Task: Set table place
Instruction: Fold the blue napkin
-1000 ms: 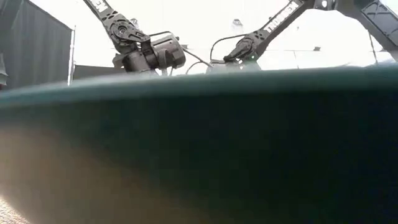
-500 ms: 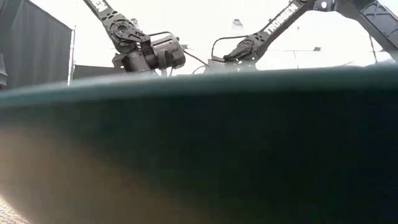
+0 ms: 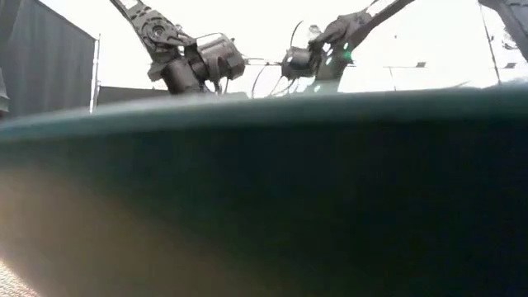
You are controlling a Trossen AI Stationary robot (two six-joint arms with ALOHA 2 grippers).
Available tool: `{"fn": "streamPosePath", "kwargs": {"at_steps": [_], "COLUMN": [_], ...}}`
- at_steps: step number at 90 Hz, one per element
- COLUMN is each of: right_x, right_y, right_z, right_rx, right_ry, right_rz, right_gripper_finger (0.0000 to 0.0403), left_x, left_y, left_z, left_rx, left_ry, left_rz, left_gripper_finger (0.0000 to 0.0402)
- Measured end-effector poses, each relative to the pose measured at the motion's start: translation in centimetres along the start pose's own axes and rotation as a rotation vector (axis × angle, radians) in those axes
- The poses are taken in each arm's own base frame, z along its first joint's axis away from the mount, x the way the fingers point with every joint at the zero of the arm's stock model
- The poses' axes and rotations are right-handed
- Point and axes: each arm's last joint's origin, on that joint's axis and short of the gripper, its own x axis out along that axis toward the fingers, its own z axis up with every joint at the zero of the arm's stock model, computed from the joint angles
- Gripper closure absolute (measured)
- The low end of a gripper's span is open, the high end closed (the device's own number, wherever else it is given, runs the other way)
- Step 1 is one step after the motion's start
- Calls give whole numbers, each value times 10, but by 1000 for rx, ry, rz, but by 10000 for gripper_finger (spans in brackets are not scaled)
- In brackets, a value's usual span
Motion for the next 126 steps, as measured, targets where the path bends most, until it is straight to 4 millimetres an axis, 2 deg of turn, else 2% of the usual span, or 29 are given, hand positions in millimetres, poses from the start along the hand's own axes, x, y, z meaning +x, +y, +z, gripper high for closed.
{"fn": "streamPosePath", "kwargs": {"at_steps": [7,16,25,43,54,67,79,94,114,126], "right_x": [-17,-22,-15,21,27,23,22,22,22,22], "right_y": [0,2,0,-8,-3,2,2,1,1,2], "right_z": [-16,-39,-60,-88,-87,-82,-80,-84,-88,-91], "right_rx": [0,19,49,139,114,78,72,52,21,14], "right_ry": [73,115,122,86,21,-15,-19,11,53,77], "right_rz": [24,27,60,177,201,215,216,207,196,192], "right_gripper_finger": [403,403,403,403,403,403,403,400,364,340], "left_x": [-6,-7,-3,-5,-7,-11,-18,-22,-16,-5], "left_y": [5,11,16,34,45,65,83,96,98,97], "left_z": [2,-3,-6,-12,-13,-9,-7,-10,-14,-16], "left_rx": [-10,-38,-60,-129,-191,-368,-520,-639,-758,-822], "left_ry": [-29,-11,0,3,-12,-77,-145,-191,-181,-157], "left_rz": [4,-4,3,38,64,105,83,30,-26,-20], "left_gripper_finger": [402,402,402,402,402,402,402,397,347,315]}}
